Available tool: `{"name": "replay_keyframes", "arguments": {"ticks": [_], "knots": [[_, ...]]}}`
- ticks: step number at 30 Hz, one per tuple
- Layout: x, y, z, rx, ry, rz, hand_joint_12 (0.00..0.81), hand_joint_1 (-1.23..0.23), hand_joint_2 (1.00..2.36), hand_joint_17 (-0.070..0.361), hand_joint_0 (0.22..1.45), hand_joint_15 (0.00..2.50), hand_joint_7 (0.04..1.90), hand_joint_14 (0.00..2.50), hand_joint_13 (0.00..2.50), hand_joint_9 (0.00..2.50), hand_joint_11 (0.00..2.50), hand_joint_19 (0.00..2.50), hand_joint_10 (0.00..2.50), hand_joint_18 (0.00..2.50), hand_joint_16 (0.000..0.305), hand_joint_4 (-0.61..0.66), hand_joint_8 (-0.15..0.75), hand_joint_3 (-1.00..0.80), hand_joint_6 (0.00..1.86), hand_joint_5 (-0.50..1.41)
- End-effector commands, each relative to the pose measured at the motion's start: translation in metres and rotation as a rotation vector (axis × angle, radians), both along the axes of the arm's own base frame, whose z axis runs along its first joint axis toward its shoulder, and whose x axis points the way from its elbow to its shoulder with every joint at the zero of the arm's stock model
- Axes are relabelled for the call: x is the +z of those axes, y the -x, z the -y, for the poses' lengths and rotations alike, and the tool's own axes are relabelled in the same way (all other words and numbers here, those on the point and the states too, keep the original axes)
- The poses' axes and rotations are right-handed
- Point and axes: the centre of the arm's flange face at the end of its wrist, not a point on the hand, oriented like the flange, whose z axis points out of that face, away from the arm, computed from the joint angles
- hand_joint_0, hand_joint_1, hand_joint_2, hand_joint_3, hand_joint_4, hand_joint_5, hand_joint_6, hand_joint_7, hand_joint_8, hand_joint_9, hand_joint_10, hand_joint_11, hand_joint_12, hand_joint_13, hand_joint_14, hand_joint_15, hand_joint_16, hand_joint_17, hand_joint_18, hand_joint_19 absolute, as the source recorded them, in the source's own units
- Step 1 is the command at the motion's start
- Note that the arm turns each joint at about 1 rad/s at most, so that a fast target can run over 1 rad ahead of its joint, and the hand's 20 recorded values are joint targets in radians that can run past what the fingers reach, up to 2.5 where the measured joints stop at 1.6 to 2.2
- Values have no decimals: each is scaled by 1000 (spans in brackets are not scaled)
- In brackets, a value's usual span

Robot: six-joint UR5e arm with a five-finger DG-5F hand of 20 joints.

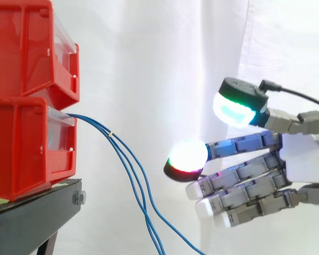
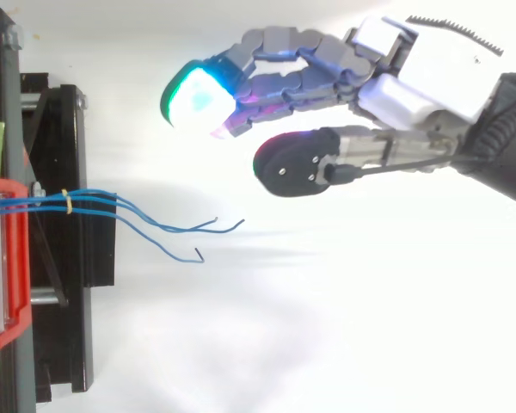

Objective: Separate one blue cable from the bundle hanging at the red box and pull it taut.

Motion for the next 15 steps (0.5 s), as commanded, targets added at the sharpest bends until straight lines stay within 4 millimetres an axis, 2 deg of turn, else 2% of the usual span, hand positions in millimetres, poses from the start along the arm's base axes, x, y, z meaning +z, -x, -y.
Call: {"name": "replay_keyframes", "arguments": {"ticks": [1,3,4,13,15], "knots": [[-12,-12,-5,3,-4,-6,328,-604,1000,80,530,330,906,12,670,600,370,287,13,547,36,200,256,-500,503,-196],[-14,-15,-5,3,-9,-8,328,-604,1000,80,530,330,905,12,674,602,369,287,13,548,36,199,257,-500,503,-195],[-23,-24,-7,6,-10,-16,327,-604,1000,80,530,334,903,12,674,605,368,293,11,549,35,200,255,-500,503,-195],[-39,-37,-13,21,-22,-1,327,-606,1000,80,529,335,907,12,679,606,376,294,11,547,36,197,255,-500,503,-197],[-54,-41,-15,38,-31,-10,328,-608,1000,80,530,340,904,15,677,604,371,303,11,547,36,196,253,-500,503,-198]]}}
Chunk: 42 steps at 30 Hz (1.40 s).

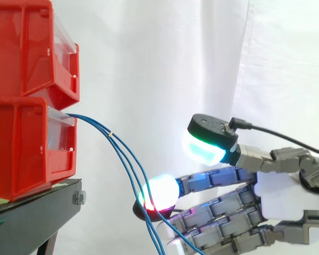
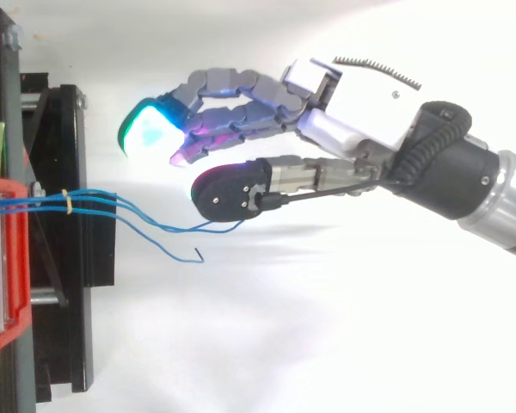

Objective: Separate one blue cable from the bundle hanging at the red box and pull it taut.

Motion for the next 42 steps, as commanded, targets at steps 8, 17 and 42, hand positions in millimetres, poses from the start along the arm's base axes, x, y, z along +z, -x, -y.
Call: {"name": "replay_keyframes", "arguments": {"ticks": [8,17,42], "knots": [[-16,-7,-9,56,-76,-7,326,-615,1000,80,529,345,907,13,680,601,370,312,11,546,36,195,253,-500,503,-198],[-10,-20,-11,66,-82,55,327,-618,1000,81,527,348,909,14,683,602,371,311,11,547,36,197,252,-500,503,-198],[-25,-39,-22,124,-92,100,330,-615,1000,81,528,364,908,14,693,603,371,320,11,558,36,201,254,-500,503,-196]]}}
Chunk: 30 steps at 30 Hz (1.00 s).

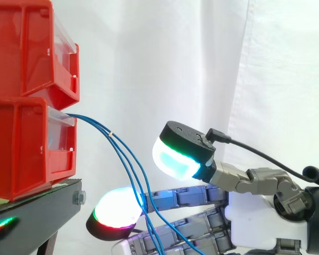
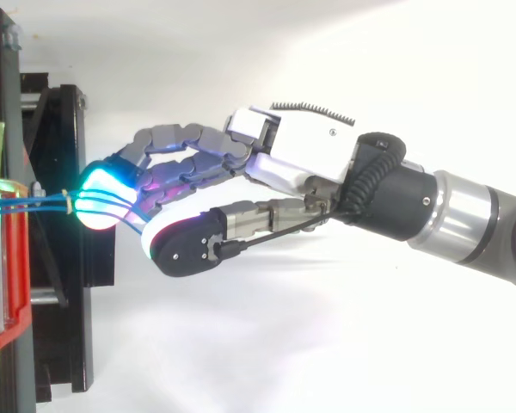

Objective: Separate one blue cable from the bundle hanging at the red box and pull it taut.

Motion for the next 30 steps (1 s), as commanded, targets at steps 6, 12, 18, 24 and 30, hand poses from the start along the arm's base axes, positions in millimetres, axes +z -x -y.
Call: {"name": "replay_keyframes", "arguments": {"ticks": [6,12,18,24,30], "knots": [[5,-4,-4,7,-24,25,329,-616,1000,82,530,362,911,14,696,609,374,330,11,562,36,204,253,-500,503,-193],[5,-4,-4,11,-56,34,327,-619,1000,81,533,364,906,14,696,609,378,327,11,566,36,200,252,-500,503,-192],[2,-1,3,2,-81,15,329,-619,1000,81,533,366,910,14,700,614,380,330,11,569,36,198,254,-500,503,-189],[-5,7,4,28,-106,-64,328,-619,1000,81,535,365,929,14,702,614,381,337,12,571,36,205,253,-500,503,-182],[-6,8,1,68,-118,-80,325,-620,1000,80,540,373,966,14,704,614,382,338,11,573,36,211,251,-500,503,-176]]}}
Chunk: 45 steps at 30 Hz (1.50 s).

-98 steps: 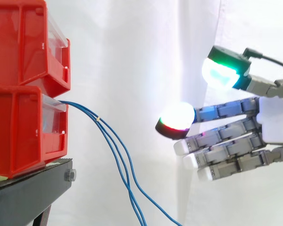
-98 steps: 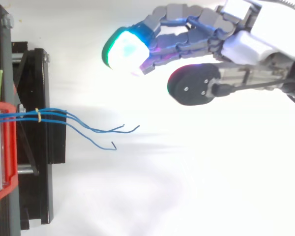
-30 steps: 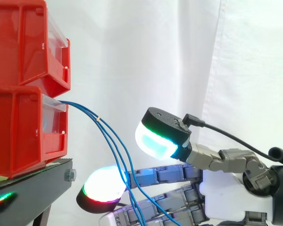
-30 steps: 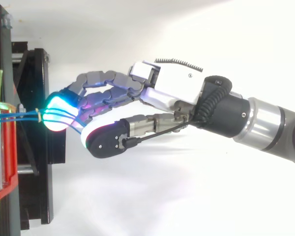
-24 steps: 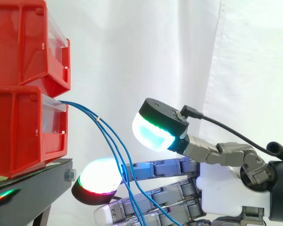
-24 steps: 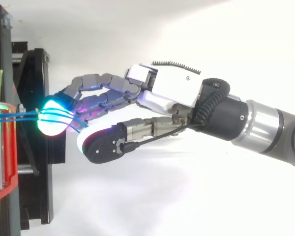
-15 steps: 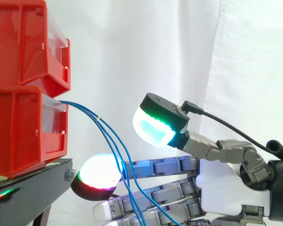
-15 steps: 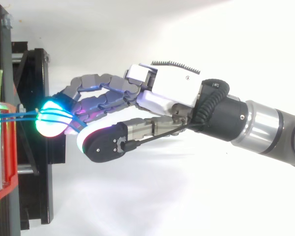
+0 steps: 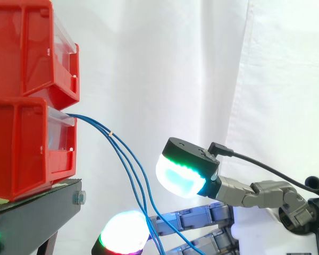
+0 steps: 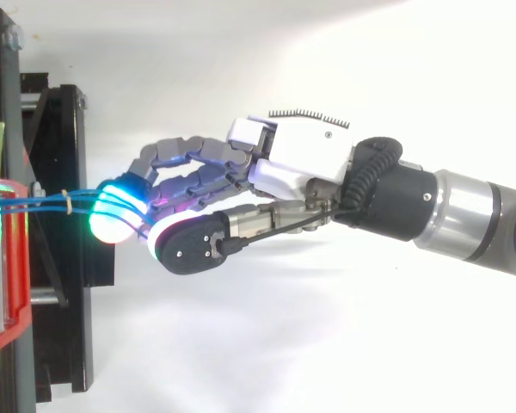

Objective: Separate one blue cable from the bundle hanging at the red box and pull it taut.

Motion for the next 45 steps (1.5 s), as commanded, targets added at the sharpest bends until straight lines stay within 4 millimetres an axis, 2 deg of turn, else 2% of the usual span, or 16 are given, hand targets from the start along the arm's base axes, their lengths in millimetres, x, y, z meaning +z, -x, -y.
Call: {"name": "replay_keyframes", "arguments": {"ticks": [1,10,17,27,35,45], "knots": [[0,1,-1,21,-5,-6,327,-621,1001,80,540,369,966,15,704,614,381,331,13,573,36,208,252,-500,503,-175],[14,1,1,39,-9,5,326,-627,1000,80,543,367,976,15,703,620,385,348,12,574,35,210,251,-500,503,-173],[14,1,4,32,-20,11,326,-629,1000,80,543,371,971,14,706,619,383,344,11,577,36,212,252,-497,503,-172],[29,-8,5,32,-34,45,325,-628,1000,80,547,372,980,14,709,621,386,348,12,581,35,217,251,-494,503,-168],[29,-8,9,27,-61,50,322,-624,1004,78,565,371,1040,16,708,626,383,355,12,581,35,206,246,-449,503,-159],[29,-3,36,35,-65,24,319,-622,1004,77,572,375,1120,14,712,632,397,363,12,579,34,195,248,-448,503,-148]]}}
